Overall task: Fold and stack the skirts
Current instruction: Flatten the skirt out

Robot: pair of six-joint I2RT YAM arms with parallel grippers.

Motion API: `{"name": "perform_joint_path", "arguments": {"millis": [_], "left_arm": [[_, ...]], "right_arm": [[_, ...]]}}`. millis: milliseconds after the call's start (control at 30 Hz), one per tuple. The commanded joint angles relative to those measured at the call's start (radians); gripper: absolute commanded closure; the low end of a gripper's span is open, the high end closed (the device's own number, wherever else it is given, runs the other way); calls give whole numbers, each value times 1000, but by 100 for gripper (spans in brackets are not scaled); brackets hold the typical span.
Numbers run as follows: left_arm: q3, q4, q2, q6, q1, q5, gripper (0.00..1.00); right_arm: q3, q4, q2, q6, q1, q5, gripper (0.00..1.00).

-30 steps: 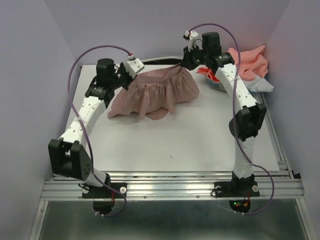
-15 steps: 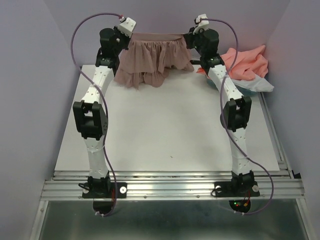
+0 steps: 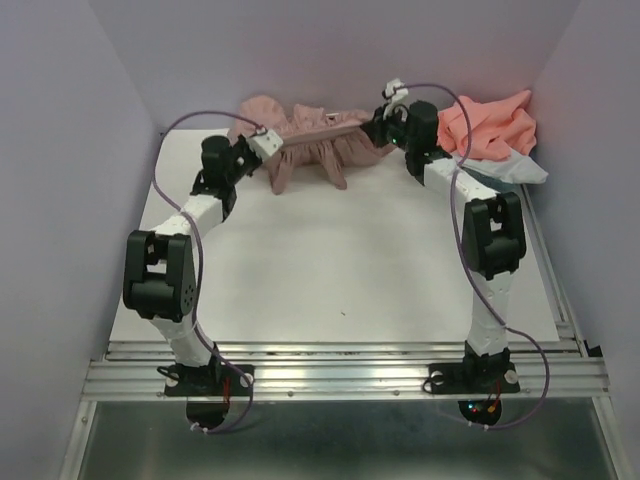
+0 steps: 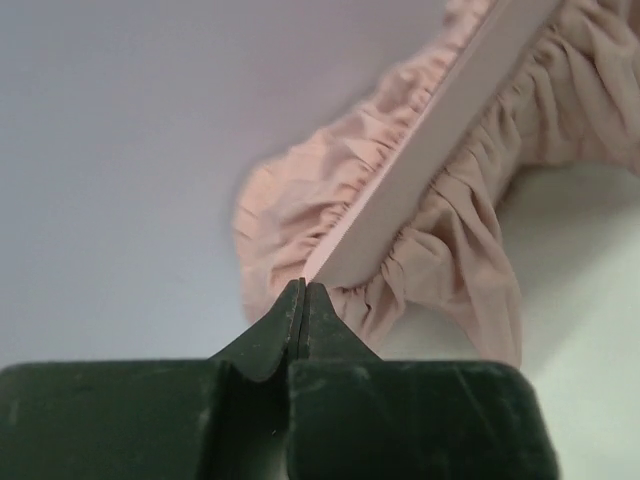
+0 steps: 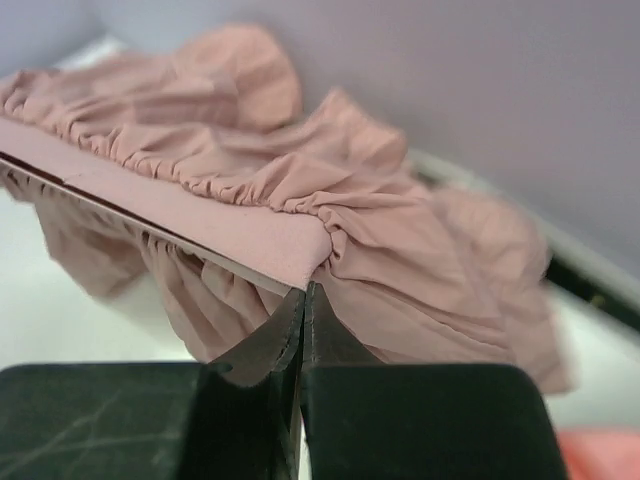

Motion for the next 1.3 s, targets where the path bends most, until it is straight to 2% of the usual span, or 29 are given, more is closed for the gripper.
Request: {"name": "perform_joint_path", "arguments": {"millis": [0,67,167,333,467,633,733,767,800,833,900,1033,1167,1267], "left_arm": [[-245,33,-58,189,-11,9,100],[-371,51,-103,200,-19,5,100],[-473,59,-172,184,-20,-6,100],[-571,-7,-338,172,-20,7,100],[-600,-87,-447,192,-25,21,100],[-554,-208,-487,212,-25,29,100],[-524,-327,-497,238,-26,96,100],[-507,-393,-497,244,-32,134,92],[-501,-418,-497,249,-52,149,64],[-495,-435,-497,244,-67,153,52],[-496,-472,-497,249,-129,167,36],[-516,-484,-473,315,-230,146,34],[-430,-530,-318,364,-311,121,35],[-349,-535,-199,362,-318,89,37]], "right_arm": [[-305,-33,-87,-118,-20,-126,99],[-424,-74,-141,-127,-20,-146,99],[-527,-142,-198,-143,-20,-189,99],[-603,-267,-319,-179,-20,-241,99],[-574,-395,-355,-196,-20,-259,99],[-448,-491,-361,-221,-20,-275,99],[-423,-590,-358,-248,-20,-308,99],[-437,-620,-364,-256,-20,-324,99],[-448,-639,-374,-276,-20,-327,99],[-458,-651,-379,-287,-20,-327,99],[-494,-694,-390,-314,-20,-322,99],[-543,-737,-405,-359,-20,-301,99],[-564,-795,-410,-408,-20,-319,99],[-572,-801,-407,-431,-20,-312,99]]}}
